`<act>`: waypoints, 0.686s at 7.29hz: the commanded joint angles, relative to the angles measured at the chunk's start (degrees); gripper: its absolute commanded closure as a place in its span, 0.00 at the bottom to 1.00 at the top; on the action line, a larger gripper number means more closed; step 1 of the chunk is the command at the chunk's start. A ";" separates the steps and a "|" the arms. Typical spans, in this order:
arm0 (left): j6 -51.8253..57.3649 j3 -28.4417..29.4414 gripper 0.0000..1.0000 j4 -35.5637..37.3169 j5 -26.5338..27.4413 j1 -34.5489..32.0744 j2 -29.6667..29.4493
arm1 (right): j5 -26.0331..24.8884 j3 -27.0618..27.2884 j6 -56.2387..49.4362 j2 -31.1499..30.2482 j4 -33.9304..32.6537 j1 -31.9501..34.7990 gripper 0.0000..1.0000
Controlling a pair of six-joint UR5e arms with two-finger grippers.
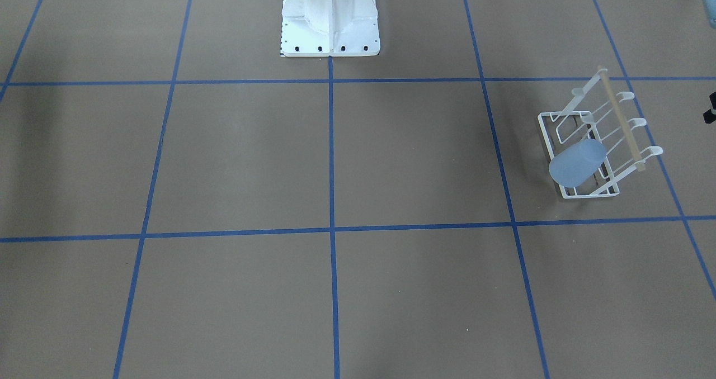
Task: Hang cup on cup holder
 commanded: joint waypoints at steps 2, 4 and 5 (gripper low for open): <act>-0.34 3.75 0.02 -12.70 -0.69 -1.54 3.49 | -1.50 -0.51 -0.05 1.72 -1.72 1.28 0.00; -5.50 5.70 0.02 -13.29 -1.21 -1.45 2.62 | -3.72 -0.70 -0.31 2.70 -1.90 0.21 0.00; -6.31 6.66 0.02 -13.21 -5.13 -1.45 2.88 | -3.46 -0.52 -0.32 2.53 -1.90 0.21 0.00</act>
